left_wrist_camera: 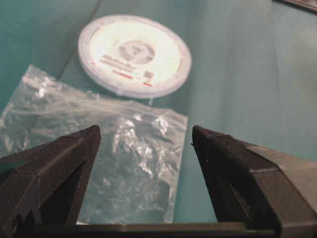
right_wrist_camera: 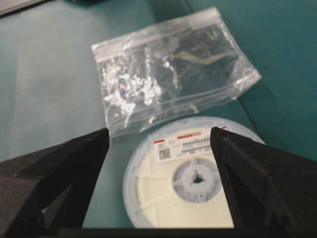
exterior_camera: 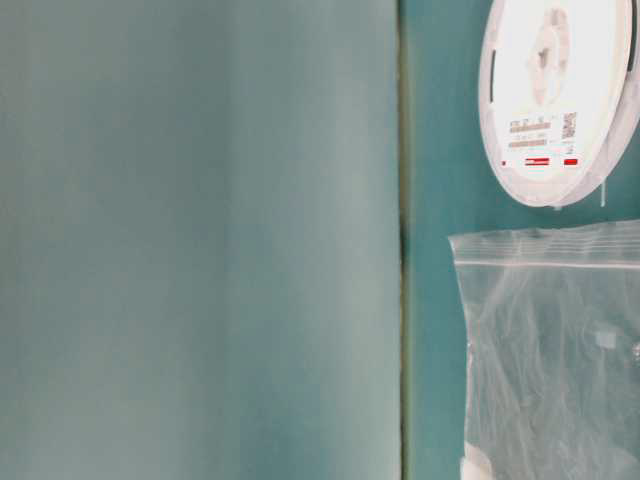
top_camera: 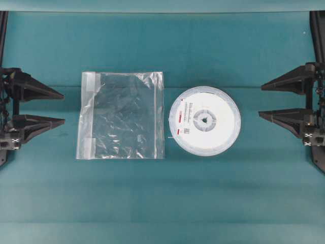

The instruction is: Take out the reel from the clear zip bag.

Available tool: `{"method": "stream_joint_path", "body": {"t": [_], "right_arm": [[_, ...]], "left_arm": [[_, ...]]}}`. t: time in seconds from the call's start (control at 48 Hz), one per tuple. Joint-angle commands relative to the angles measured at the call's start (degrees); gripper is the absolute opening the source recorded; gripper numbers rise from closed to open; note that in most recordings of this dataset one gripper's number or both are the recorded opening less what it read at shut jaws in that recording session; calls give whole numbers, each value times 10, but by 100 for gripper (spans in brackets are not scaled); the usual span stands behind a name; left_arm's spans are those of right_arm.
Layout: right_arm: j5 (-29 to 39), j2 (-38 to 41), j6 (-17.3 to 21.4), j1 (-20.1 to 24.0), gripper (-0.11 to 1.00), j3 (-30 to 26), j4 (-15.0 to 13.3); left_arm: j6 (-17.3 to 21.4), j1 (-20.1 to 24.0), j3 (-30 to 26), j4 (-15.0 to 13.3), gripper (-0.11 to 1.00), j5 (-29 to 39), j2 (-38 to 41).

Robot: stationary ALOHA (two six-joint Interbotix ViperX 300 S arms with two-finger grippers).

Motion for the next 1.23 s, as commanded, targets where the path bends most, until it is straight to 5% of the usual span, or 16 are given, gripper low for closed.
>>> {"method": "stream_joint_path", "body": {"t": [0.0,1.207], "right_arm": [[-4,2,-1,1,95,-4,0],[-3,2,-2,12,95,-2,0]], "left_arm": [[0,-1,-12,2,92,-3,3],[-1,-1,-12,2,92,-3,3]]}}
